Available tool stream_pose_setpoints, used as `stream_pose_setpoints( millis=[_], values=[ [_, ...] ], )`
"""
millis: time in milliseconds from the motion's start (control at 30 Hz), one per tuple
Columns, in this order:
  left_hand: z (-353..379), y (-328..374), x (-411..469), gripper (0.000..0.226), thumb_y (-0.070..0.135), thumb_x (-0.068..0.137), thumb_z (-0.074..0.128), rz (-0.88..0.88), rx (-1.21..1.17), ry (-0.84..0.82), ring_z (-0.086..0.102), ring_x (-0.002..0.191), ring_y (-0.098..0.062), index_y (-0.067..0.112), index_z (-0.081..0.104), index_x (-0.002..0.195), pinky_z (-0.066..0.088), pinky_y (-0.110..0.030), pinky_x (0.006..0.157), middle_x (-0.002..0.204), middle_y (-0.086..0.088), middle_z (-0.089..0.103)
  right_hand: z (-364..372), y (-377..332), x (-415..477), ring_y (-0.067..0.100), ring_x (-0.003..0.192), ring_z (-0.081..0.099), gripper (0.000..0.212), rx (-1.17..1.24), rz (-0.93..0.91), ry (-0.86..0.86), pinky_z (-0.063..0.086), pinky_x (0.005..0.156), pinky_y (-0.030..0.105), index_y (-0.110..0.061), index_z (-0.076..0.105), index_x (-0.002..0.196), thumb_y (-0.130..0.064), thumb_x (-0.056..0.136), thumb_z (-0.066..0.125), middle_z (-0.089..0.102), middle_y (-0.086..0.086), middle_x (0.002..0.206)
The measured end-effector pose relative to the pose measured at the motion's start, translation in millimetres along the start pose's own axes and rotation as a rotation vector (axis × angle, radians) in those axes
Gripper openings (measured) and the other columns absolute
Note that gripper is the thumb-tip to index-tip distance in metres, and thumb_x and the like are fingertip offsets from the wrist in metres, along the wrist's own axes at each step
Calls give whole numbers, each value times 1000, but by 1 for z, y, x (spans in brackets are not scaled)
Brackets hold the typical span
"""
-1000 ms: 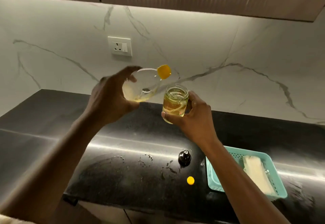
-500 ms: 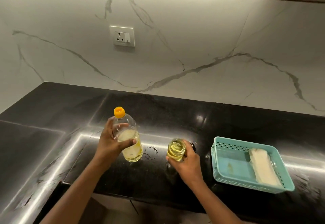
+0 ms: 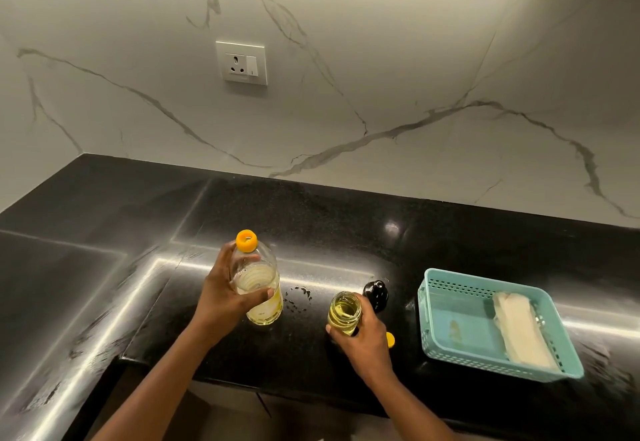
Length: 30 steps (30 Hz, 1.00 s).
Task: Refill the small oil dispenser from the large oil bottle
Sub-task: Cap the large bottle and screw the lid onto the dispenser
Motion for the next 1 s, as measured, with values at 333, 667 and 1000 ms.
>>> stream_pose_setpoints(
  millis=[333, 667, 1000],
  values=[
    [-2, -2, 1, 86, 39, 62, 95, -14, 17, 1, 75, 111, -20, 35, 52, 136, 65, -44, 90, 122, 6, 73, -41, -1, -7, 15, 154, 35, 84, -654, -32, -147, 37, 122, 33, -25, 37, 162, -31, 89, 79, 33, -7, 169],
    [-1, -9, 2, 88, 24, 67, 95, -23, 35, -1, 76, 107, -24, 34, 50, 142, 64, -55, 93, 122, 1, 74, -67, 4, -6, 10, 103, 68, 19, -723, -42, -184, 53, 87, 24, -25, 73, 119, -30, 103, 64, 67, -6, 112],
    [-2, -4, -2, 93, 18, 72, 95, -22, 55, 5, 75, 107, -16, 34, 45, 149, 63, -49, 95, 126, 3, 71, -58, -266, 36, 3, 92, 71, 31, -231, -536, -389, 59, 85, 18, -26, 72, 130, -30, 99, 72, 72, -11, 109]
  ],
)
Point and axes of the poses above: each hand's wrist, its own x-axis towards the middle knuckle, its own z-axis out of the palm, y = z × x, the point moved 4 cm from there along x, towards the middle knuckle
